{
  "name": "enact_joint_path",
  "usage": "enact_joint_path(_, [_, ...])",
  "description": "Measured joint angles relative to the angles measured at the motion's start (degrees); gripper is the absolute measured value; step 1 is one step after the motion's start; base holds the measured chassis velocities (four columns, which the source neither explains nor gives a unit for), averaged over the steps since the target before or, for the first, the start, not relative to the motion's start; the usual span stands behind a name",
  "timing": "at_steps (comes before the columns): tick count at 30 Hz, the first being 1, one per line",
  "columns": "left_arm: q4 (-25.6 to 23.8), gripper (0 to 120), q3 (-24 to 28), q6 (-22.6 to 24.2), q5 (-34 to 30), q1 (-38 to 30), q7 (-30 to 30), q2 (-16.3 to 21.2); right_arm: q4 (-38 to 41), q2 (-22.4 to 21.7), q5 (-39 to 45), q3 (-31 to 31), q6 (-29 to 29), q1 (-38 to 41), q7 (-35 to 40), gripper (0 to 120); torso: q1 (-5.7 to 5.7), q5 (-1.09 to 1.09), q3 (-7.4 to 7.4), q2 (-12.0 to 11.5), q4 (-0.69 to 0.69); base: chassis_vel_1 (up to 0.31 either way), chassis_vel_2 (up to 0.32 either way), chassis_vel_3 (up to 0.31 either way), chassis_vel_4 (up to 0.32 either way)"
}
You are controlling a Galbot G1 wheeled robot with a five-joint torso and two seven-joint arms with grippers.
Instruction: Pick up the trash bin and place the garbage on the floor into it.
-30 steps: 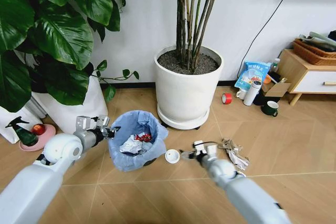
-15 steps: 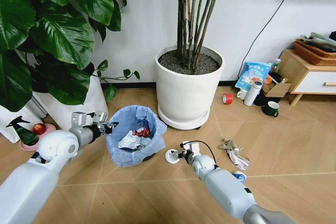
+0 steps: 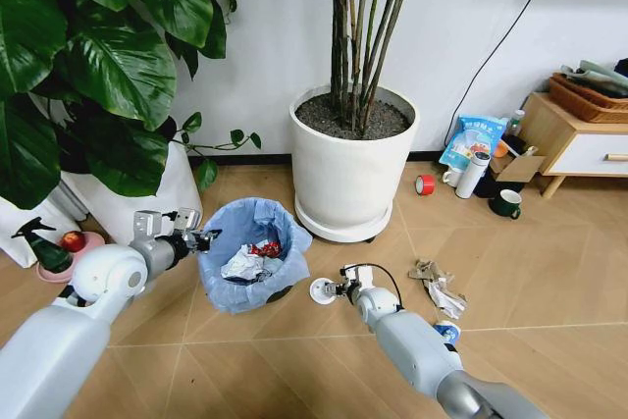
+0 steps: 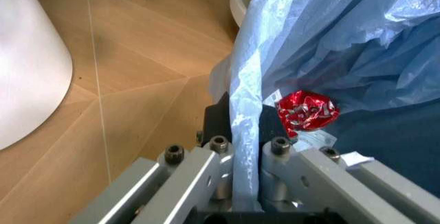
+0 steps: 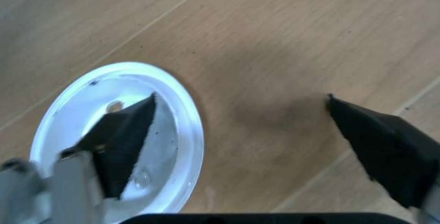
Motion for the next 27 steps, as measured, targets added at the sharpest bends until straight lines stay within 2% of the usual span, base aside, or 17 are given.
enact_joint_path(3, [0.18, 0, 0.16, -0.07, 0.05, -0.05, 0.02, -0.02, 0.35, -0.18, -0.01, 0.18, 0.18, -0.34, 0.07, 77, 0.00, -0.01, 0.00, 0.00, -0.01, 0.000, 0.000, 0.000, 0.000])
enact_joint_path(6, [0.20, 0, 0.18, -0.08, 0.05, -0.07, 0.02, -0.03, 0.39, -0.18, -0.01, 0.22, 0.21, -0.40, 0.09, 75, 0.00, -0.01, 0.00, 0.00, -0.01, 0.000, 0.000, 0.000, 0.000])
enact_joint_path(9, [0.28, 0, 0.36, -0.12, 0.05, -0.24, 0.05, -0.03, 0.76, -0.18, 0.03, 0.46, 0.29, -0.74, 0.16, 56, 0.00, -0.01, 0.00, 0.00, -0.01, 0.000, 0.000, 0.000, 0.000])
enact_joint_path(10, [0.28, 0, 0.36, -0.12, 0.05, -0.24, 0.05, -0.03, 0.76, -0.18, 0.03, 0.46, 0.29, -0.74, 0.16, 56, 0.00, -0.01, 0.00, 0.00, -0.01, 0.000, 0.000, 0.000, 0.000])
enact_joint_path(14, [0.37, 0, 0.57, -0.18, 0.08, -0.26, 0.09, -0.09, 1.15, -0.08, 0.26, 1.20, 0.30, -1.11, 0.15, 36, 0.00, -0.01, 0.01, 0.00, 0.01, 0.000, 0.000, 0.000, 0.000])
enact_joint_path(15, [0.37, 0, 0.57, -0.18, 0.08, -0.26, 0.09, -0.09, 1.15, -0.08, 0.26, 1.20, 0.30, -1.11, 0.15, 36, 0.00, -0.01, 0.01, 0.00, 0.01, 0.000, 0.000, 0.000, 0.000])
enact_joint_path(18, [0.44, 0, 0.83, -0.22, 0.11, -0.34, 0.12, -0.16, 1.37, -0.06, 0.77, 1.85, 0.30, -1.43, 0.13, 21, 0.00, 0.01, 0.01, 0.00, 0.02, 0.000, 0.000, 0.000, 0.000])
enact_joint_path(19, [0.44, 0, 0.83, -0.22, 0.11, -0.34, 0.12, -0.16, 1.37, -0.06, 0.77, 1.85, 0.30, -1.43, 0.13, 21, 0.00, 0.01, 0.01, 0.00, 0.02, 0.000, 0.000, 0.000, 0.000])
enact_joint_path(25, [0.55, 0, 1.49, -0.27, 0.16, -0.59, 0.12, -0.41, 1.89, -0.15, 0.94, 3.06, 0.58, -2.23, -0.14, 0, 0.00, 0.04, 0.02, -0.01, 0.03, 0.000, 0.000, 0.000, 0.000])
enact_joint_path(27, [0.54, 0, 1.61, -0.27, 0.18, -0.59, 0.12, -0.46, 2.00, -0.11, 0.94, 3.48, 0.64, -2.41, -0.19, 0, 0.00, 0.04, 0.02, -0.01, 0.04, 0.000, 0.000, 0.000, 0.000])
